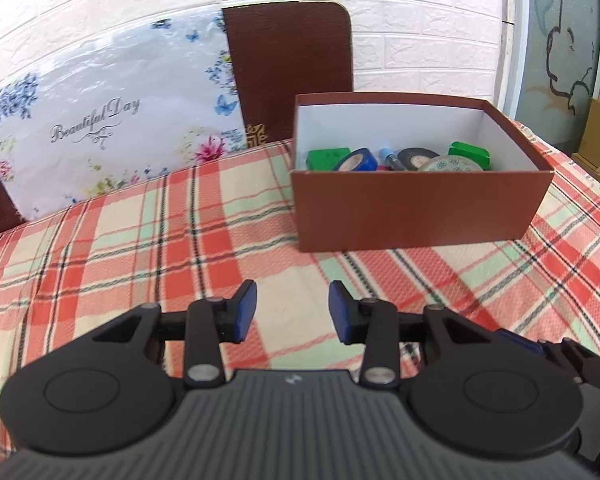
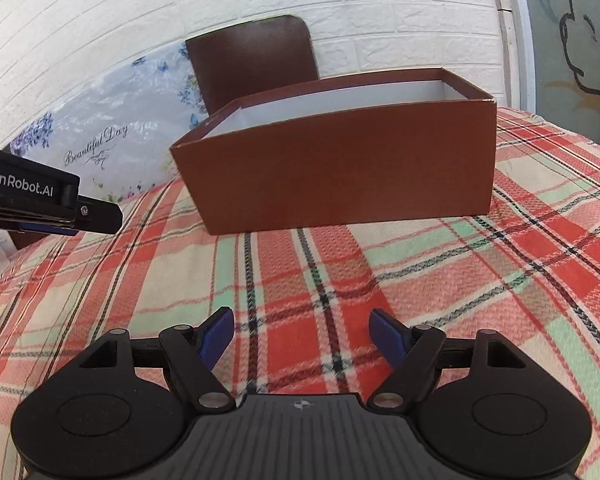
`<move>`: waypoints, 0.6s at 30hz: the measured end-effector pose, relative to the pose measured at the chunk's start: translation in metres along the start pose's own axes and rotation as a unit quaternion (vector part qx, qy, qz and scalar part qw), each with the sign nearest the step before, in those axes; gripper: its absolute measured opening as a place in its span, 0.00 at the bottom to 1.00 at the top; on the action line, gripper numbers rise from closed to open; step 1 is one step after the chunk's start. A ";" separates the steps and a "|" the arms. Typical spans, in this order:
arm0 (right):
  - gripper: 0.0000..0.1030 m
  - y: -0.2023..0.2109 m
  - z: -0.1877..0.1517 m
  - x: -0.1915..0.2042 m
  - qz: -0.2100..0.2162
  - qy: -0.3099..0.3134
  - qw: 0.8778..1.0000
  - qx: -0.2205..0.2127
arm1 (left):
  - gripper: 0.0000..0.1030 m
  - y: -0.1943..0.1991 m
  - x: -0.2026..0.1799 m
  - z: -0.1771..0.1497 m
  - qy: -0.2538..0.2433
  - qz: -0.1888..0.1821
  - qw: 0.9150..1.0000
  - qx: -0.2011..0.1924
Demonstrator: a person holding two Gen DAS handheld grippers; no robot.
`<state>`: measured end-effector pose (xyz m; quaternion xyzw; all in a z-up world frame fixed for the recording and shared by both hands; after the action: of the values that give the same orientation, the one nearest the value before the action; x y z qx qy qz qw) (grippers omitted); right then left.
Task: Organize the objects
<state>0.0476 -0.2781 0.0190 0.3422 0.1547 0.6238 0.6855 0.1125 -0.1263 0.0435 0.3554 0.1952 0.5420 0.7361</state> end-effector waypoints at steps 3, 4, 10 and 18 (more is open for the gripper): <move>0.72 0.013 -0.011 0.017 0.002 0.010 1.000 0.001 | 0.43 0.011 0.010 -0.004 0.004 0.006 1.000 -0.012; 0.72 0.013 -0.011 0.020 0.003 0.014 1.000 0.001 | 0.46 0.014 0.014 -0.005 0.008 0.008 1.000 -0.017; 0.72 0.030 -0.035 0.030 0.005 0.034 0.999 0.009 | 0.50 0.024 0.026 -0.024 0.018 0.010 0.999 -0.028; 0.72 0.054 -0.058 0.008 -0.028 0.022 0.999 0.030 | 0.50 -0.012 0.001 -0.073 0.027 -0.054 0.998 0.031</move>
<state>-0.0283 -0.2549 0.0147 0.3447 0.1977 0.6067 0.6885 0.0717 -0.1043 -0.0148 0.3521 0.2509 0.5042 0.7476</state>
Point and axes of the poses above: each gripper's, at about its wrist camera, not at the fingertips, and y roughly against the way its jaws point, x to its left, z to its top, the point moved 8 cm from there along -y, roughly the way its jaws point, and after that the axes turned 9 degrees about x, right-handed, at the moved point
